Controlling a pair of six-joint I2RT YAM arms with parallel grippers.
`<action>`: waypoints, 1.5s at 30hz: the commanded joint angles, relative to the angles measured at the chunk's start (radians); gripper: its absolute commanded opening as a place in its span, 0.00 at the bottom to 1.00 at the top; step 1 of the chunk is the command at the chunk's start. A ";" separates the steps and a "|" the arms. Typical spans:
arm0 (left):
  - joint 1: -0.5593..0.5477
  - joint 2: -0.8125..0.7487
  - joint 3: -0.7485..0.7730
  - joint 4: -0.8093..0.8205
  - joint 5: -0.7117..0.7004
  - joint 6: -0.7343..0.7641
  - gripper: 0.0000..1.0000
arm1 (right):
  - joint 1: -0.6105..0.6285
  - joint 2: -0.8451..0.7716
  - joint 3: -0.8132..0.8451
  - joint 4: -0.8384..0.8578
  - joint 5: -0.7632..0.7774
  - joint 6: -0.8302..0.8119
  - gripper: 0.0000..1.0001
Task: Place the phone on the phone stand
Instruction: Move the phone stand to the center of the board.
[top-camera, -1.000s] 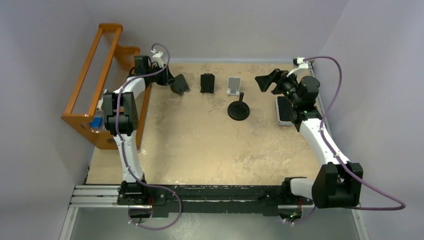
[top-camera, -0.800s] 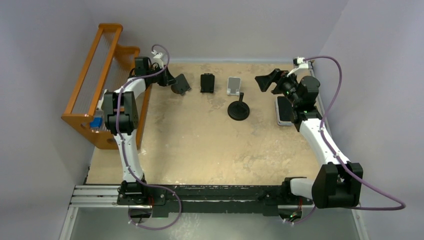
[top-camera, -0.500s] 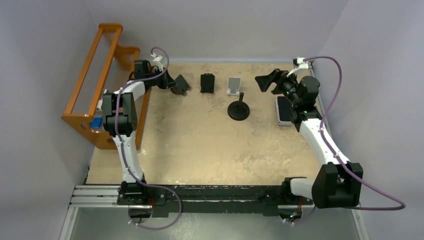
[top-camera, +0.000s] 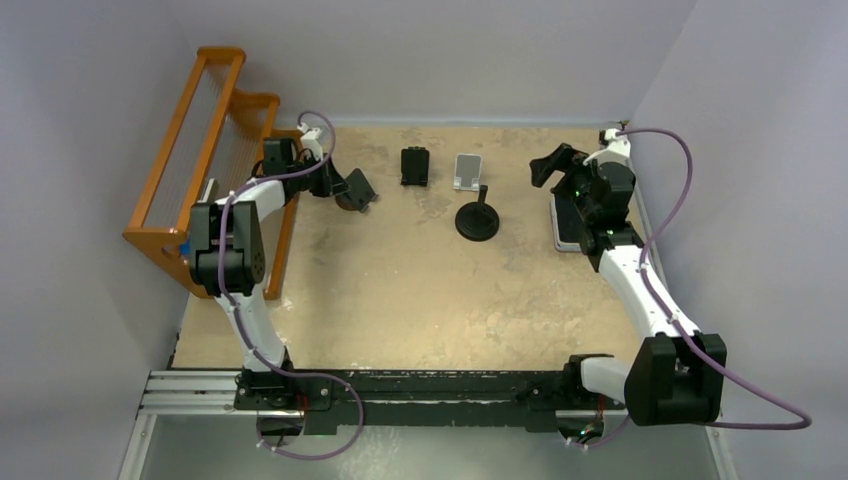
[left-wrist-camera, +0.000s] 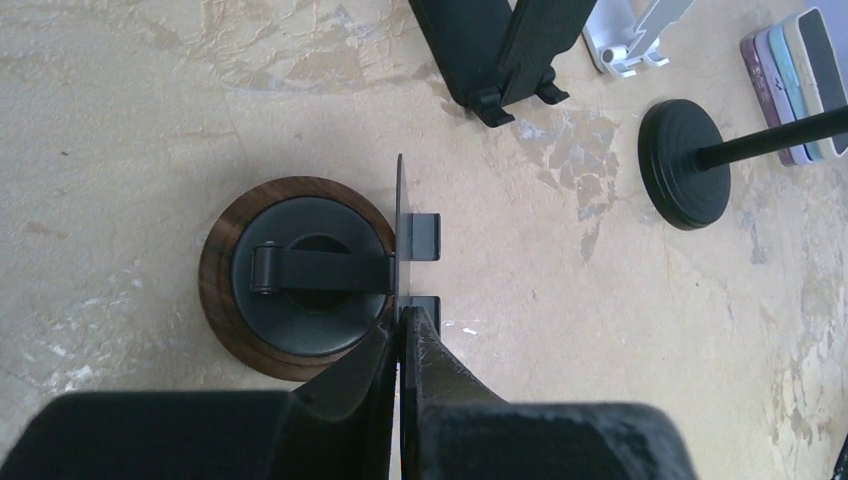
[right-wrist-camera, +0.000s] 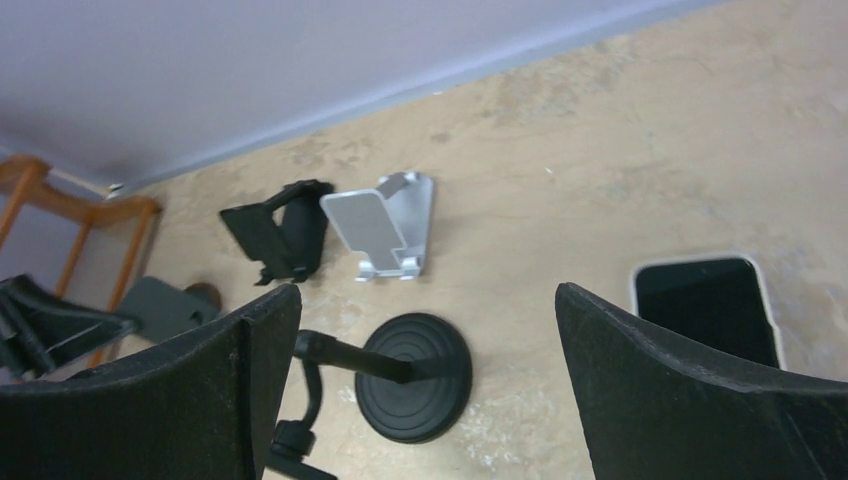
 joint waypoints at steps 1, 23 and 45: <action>0.010 -0.107 -0.028 0.014 -0.023 0.001 0.00 | -0.004 -0.018 0.016 -0.124 0.232 0.044 0.99; 0.075 -0.147 -0.093 -0.027 0.122 0.047 0.50 | -0.021 0.301 0.138 -0.206 0.551 -0.192 0.99; 0.086 -0.076 -0.068 0.041 0.231 0.006 0.51 | -0.029 0.446 0.151 -0.165 0.428 -0.229 0.99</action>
